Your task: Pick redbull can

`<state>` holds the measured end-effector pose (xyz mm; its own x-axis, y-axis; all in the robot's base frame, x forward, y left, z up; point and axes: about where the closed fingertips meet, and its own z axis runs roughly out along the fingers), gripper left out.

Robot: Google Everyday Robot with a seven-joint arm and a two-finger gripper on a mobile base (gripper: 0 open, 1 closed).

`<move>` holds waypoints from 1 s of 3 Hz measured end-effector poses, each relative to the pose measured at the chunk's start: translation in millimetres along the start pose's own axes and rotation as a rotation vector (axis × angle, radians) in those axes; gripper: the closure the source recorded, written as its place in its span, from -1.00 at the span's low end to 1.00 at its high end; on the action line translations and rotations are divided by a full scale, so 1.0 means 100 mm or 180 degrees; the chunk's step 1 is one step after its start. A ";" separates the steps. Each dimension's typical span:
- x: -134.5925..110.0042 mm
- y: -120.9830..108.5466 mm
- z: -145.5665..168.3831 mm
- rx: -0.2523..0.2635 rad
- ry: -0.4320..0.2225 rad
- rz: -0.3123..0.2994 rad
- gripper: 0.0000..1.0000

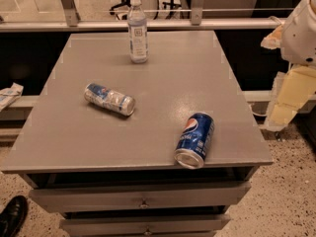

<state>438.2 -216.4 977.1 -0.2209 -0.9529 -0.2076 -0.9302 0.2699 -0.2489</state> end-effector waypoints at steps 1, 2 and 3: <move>0.00 0.00 0.00 0.0000 0.0000 0.0000 -1.00; -0.41 -0.01 0.11 -0.0085 -0.0259 0.0119 -1.00; -1.29 -0.03 0.33 -0.0275 -0.0686 0.0309 -1.00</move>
Offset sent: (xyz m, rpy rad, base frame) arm 0.0553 0.1627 -0.0042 0.3845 0.0562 -0.0410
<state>479.3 -89.3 973.2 -0.2513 -0.8692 -0.4258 -0.9313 0.3369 -0.1381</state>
